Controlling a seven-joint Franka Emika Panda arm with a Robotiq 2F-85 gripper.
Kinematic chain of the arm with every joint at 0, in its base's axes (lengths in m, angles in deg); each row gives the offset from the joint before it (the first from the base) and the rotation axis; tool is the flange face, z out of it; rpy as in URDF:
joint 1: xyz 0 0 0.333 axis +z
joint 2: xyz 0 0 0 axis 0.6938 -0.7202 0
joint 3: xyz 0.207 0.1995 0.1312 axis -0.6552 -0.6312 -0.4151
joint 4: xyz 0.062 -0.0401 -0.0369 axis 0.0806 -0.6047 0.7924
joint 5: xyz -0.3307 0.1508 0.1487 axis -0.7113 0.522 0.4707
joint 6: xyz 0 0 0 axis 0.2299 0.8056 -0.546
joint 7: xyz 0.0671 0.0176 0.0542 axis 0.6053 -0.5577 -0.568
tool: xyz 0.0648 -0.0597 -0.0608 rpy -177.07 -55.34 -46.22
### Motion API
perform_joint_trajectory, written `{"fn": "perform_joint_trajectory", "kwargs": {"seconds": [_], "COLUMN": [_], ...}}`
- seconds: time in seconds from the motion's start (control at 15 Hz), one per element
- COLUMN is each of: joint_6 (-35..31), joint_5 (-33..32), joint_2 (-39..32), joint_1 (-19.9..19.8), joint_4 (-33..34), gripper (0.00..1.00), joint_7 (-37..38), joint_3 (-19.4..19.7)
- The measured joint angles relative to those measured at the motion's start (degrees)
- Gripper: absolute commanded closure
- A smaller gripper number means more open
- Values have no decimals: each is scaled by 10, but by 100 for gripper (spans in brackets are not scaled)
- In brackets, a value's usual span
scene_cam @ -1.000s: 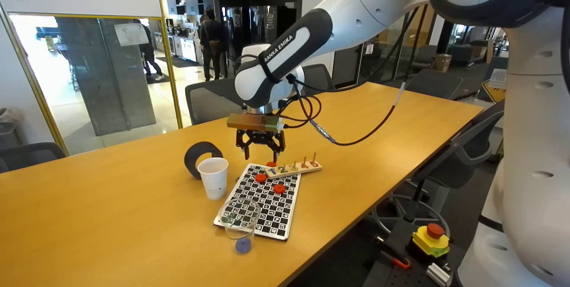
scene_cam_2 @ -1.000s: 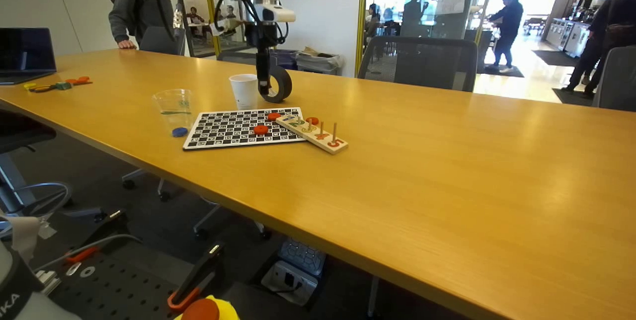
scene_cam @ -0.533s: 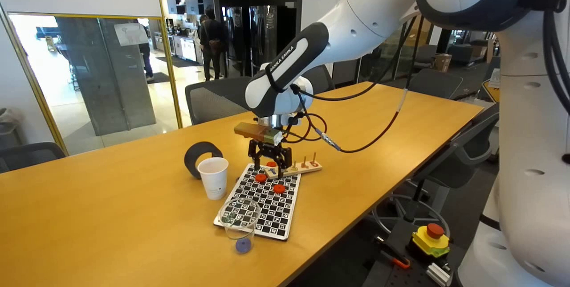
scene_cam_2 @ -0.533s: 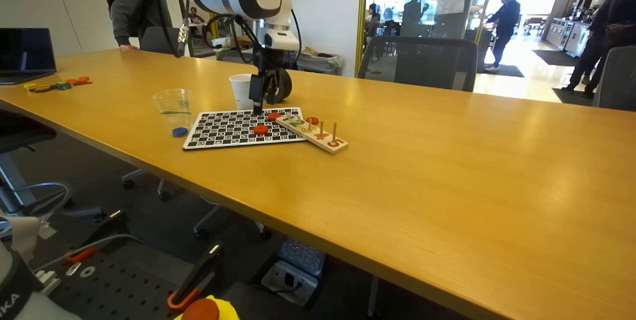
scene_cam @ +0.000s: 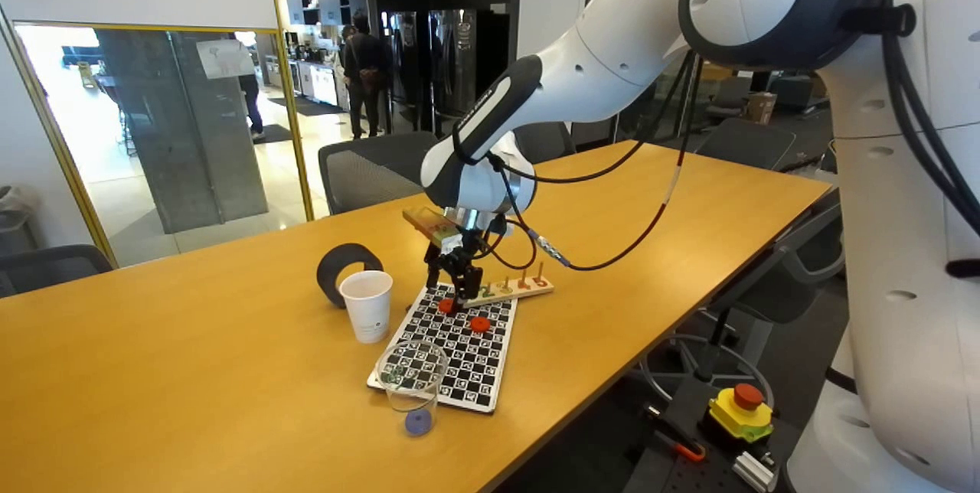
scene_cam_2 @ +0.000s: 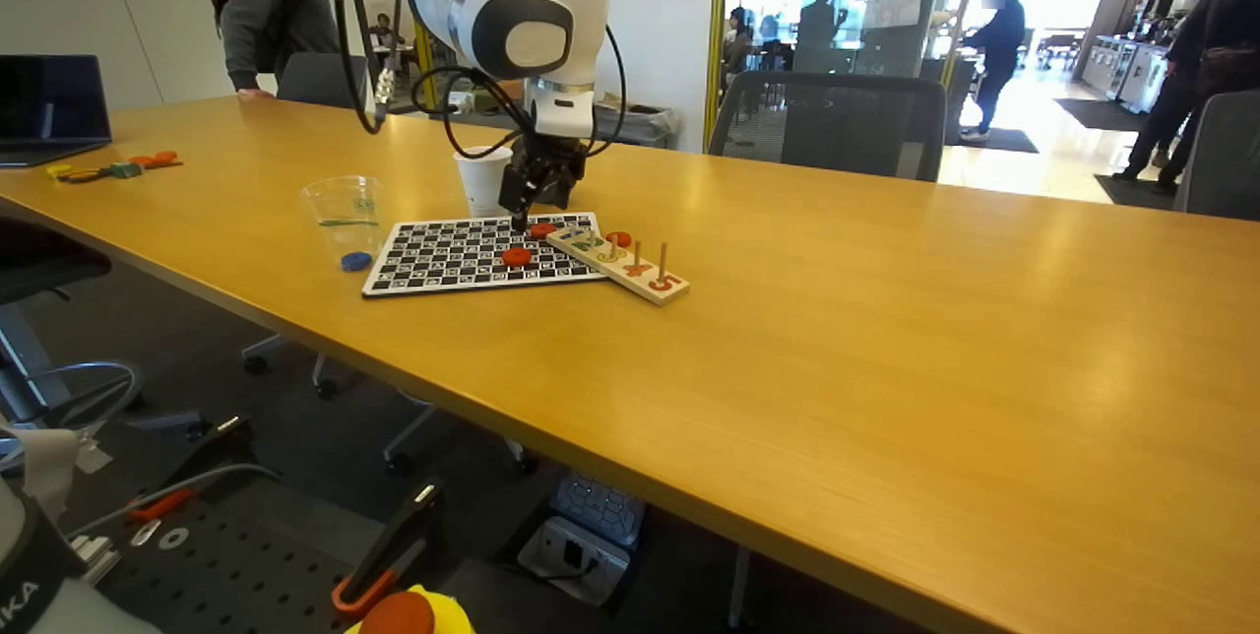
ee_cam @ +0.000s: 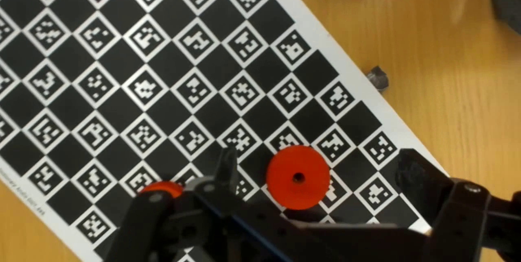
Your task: Put the orange circles into the white cup and the blue circles into the transparent cup.
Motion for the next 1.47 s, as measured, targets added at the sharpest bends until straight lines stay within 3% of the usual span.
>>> {"fn": "perform_joint_trajectory", "kwargs": {"seconds": [0.2, 0.67, 1.47], "joint_6": [-42, -25, 7], "joint_5": [-21, -182, -202], "joint_2": [-11, -4, 5], "joint_1": [7, 47, 52], "joint_4": [0, 0, 0], "gripper": [0, 0, 0], "joint_7": [45, 153, 153], "joint_3": [3, 30, 24]}}
